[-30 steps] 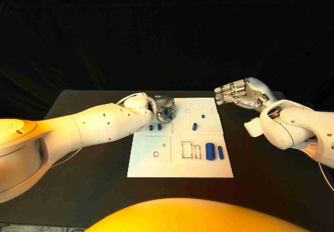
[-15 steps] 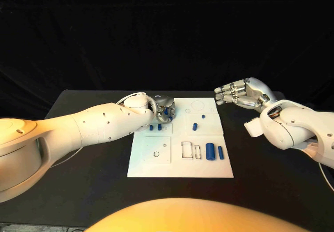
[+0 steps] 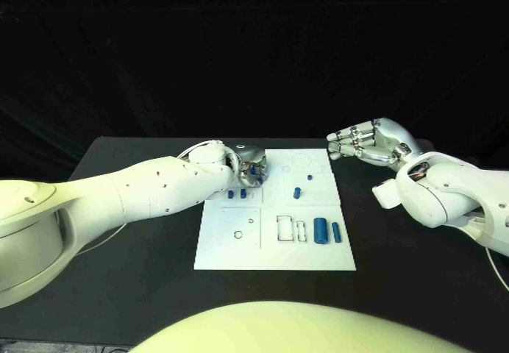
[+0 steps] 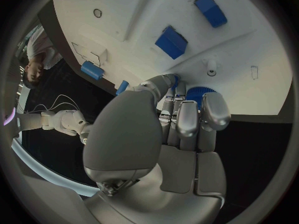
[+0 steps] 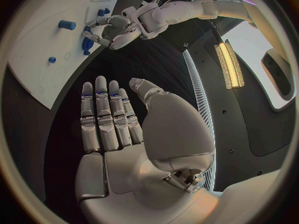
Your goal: Assemble the parts on the task board
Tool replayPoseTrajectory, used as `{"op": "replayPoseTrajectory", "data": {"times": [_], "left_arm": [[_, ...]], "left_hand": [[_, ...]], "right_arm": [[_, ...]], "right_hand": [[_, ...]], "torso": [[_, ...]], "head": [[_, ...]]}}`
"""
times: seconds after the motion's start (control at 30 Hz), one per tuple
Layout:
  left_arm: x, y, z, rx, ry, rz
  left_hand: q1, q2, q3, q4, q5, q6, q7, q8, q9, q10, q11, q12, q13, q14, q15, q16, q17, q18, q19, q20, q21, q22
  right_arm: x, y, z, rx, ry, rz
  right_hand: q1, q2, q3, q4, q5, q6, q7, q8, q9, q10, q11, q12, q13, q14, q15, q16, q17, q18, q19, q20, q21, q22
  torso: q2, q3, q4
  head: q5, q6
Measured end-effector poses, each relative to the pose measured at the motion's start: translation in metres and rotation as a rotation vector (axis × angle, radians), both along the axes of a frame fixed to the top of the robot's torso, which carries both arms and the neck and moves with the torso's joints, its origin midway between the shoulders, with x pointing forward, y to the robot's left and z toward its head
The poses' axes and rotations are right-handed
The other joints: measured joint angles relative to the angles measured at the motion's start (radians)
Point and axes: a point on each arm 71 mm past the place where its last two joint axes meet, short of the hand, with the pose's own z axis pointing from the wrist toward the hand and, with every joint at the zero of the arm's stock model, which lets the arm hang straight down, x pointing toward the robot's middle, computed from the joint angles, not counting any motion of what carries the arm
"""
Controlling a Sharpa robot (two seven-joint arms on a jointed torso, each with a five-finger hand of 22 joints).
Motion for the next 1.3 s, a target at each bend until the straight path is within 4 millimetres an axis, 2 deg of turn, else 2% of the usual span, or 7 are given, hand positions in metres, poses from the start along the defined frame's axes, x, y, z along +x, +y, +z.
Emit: {"op": "replayPoseTrajectory", "data": {"times": [0.27, 0.77, 1.03, 1.3], "left_arm": [[-0.002, 0.009, 0.003, -0.017, -0.004, 0.010], [-0.005, 0.024, 0.027, -0.097, -0.050, 0.029], [-0.002, 0.042, 0.026, -0.089, -0.039, 0.066], [-0.001, 0.051, 0.022, -0.078, -0.021, 0.084]], "left_hand": [[0.000, 0.000, 0.003, -0.003, 0.000, 0.003, 0.003, 0.000, -0.001, 0.000, 0.000, -0.006, 0.000, 0.000, 0.000, 0.000, 0.001, 0.000, 0.004, -0.004, 0.005, 0.004], [-0.005, -0.005, 0.006, -0.006, 0.000, 0.007, 0.007, 0.000, -0.003, 0.007, 0.000, -0.011, 0.001, 0.000, 0.000, 0.004, 0.000, 0.000, 0.011, -0.004, 0.009, 0.010], [-0.005, -0.005, 0.008, -0.009, 0.000, 0.011, 0.004, 0.000, -0.003, 0.007, 0.000, -0.011, 0.001, 0.000, 0.000, 0.004, -0.002, 0.000, 0.011, -0.004, 0.009, 0.011], [-0.005, -0.005, 0.008, -0.009, 0.000, 0.011, 0.004, 0.000, -0.003, 0.007, 0.000, -0.011, 0.001, 0.000, 0.000, 0.004, -0.002, 0.000, 0.011, -0.004, 0.009, 0.011]], "right_arm": [[0.000, 0.000, 0.000, 0.000, -0.001, -0.001], [0.000, -0.002, 0.000, 0.000, -0.002, -0.003], [0.000, -0.002, 0.000, -0.001, -0.002, -0.004], [0.000, -0.002, 0.000, -0.001, -0.002, -0.004]], "right_hand": [[0.000, 0.000, 0.000, 0.000, 0.000, 0.000, 0.000, 0.000, 0.000, 0.000, 0.000, 0.000, 0.000, 0.000, 0.000, 0.000, -0.001, 0.000, 0.000, 0.000, 0.000, -0.001], [0.000, 0.000, 0.000, 0.000, 0.000, 0.000, 0.000, 0.000, 0.000, 0.000, 0.000, 0.000, 0.000, 0.000, 0.000, 0.000, -0.001, 0.000, 0.000, 0.000, 0.000, -0.001], [0.000, 0.000, 0.000, 0.000, 0.000, 0.000, 0.000, 0.000, 0.000, 0.000, 0.000, 0.000, 0.000, 0.000, 0.000, 0.000, -0.001, 0.000, 0.000, 0.000, 0.000, -0.001], [0.000, 0.000, 0.000, 0.000, 0.000, 0.000, 0.000, 0.000, 0.000, 0.000, 0.000, 0.000, 0.000, 0.000, 0.000, 0.000, -0.001, 0.000, 0.000, 0.000, 0.000, -0.001]], "torso": [[-0.001, 0.0001, 0.0008], [0.000, -0.0001, 0.0008], [0.001, 0.0000, 0.0008], [0.001, -0.0005, 0.0000]], "head": [[0.000, 0.003], [0.005, 0.010], [0.006, 0.010], [0.007, 0.009]]}}
